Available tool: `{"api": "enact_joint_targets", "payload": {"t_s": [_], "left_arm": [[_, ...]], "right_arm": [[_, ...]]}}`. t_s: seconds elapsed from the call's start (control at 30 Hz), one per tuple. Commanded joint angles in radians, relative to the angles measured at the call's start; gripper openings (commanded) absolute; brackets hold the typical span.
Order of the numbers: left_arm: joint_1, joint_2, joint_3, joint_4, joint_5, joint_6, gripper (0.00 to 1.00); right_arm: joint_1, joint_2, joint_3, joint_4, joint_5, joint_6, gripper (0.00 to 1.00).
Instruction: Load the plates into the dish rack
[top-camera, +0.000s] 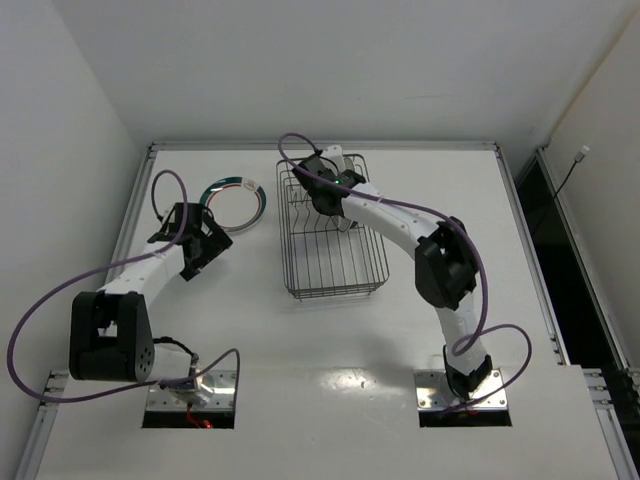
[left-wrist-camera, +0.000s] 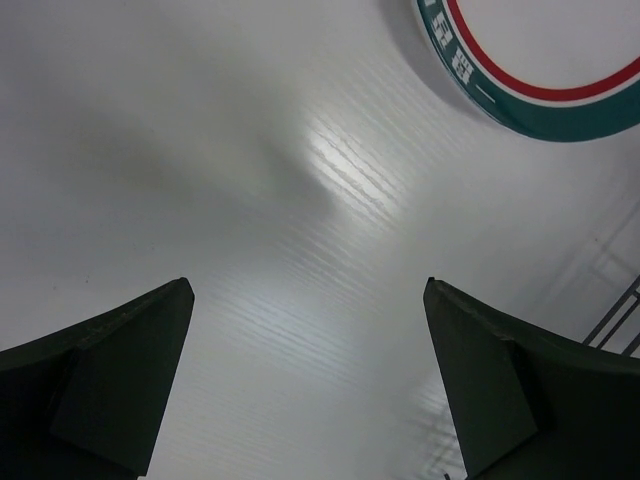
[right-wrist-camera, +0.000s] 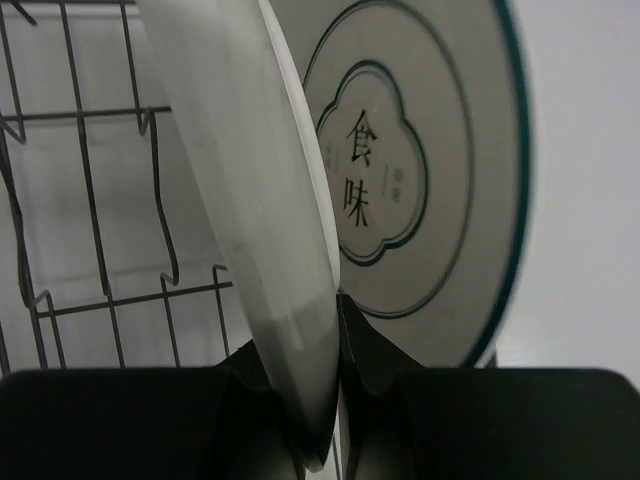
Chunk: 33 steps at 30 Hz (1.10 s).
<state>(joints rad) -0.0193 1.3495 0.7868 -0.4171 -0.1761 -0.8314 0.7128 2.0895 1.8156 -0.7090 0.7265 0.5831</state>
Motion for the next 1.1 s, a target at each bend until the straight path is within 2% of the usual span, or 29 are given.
{"api": "enact_joint_targets", "payload": {"t_s": [0.0, 0.07, 0.13, 0.33, 0.47, 0.57, 0.77, 0.87, 1.07], "left_arm": [[0.021, 0.02, 0.054, 0.047, -0.022, -0.008, 1.0], [0.031, 0.029, 0.066, 0.06, -0.022, -0.008, 1.0], [0.042, 0.042, 0.077, 0.07, -0.013, -0.008, 1.0], [0.076, 0.094, 0.124, 0.08, 0.015, -0.008, 1.0], [0.097, 0.115, 0.15, 0.08, 0.038, 0.002, 1.0], [0.107, 0.115, 0.16, 0.092, 0.064, 0.002, 1.0], [0.127, 0.155, 0.201, 0.106, 0.098, -0.011, 1.0], [0.148, 0.213, 0.212, 0.139, 0.188, -0.044, 1.0], [0.163, 0.313, 0.247, 0.233, 0.248, -0.081, 0.99]], "right_arm": [[-0.006, 0.02, 0.092, -0.029, -0.041, 0.029, 0.0], [-0.006, 0.03, 0.102, -0.029, -0.041, 0.038, 0.0], [-0.006, 0.03, 0.102, -0.029, -0.065, 0.038, 0.05], [-0.025, -0.006, 0.102, -0.058, -0.143, 0.047, 0.26], [-0.053, -0.017, 0.218, -0.151, -0.223, 0.014, 0.36], [-0.053, -0.037, 0.29, -0.216, -0.234, -0.012, 0.42], [-0.053, -0.155, 0.3, -0.262, -0.266, -0.045, 0.5], [-0.053, -0.242, 0.258, -0.262, -0.3, -0.054, 0.5], [-0.053, -0.474, 0.006, -0.156, -0.404, -0.077, 0.5]]}}
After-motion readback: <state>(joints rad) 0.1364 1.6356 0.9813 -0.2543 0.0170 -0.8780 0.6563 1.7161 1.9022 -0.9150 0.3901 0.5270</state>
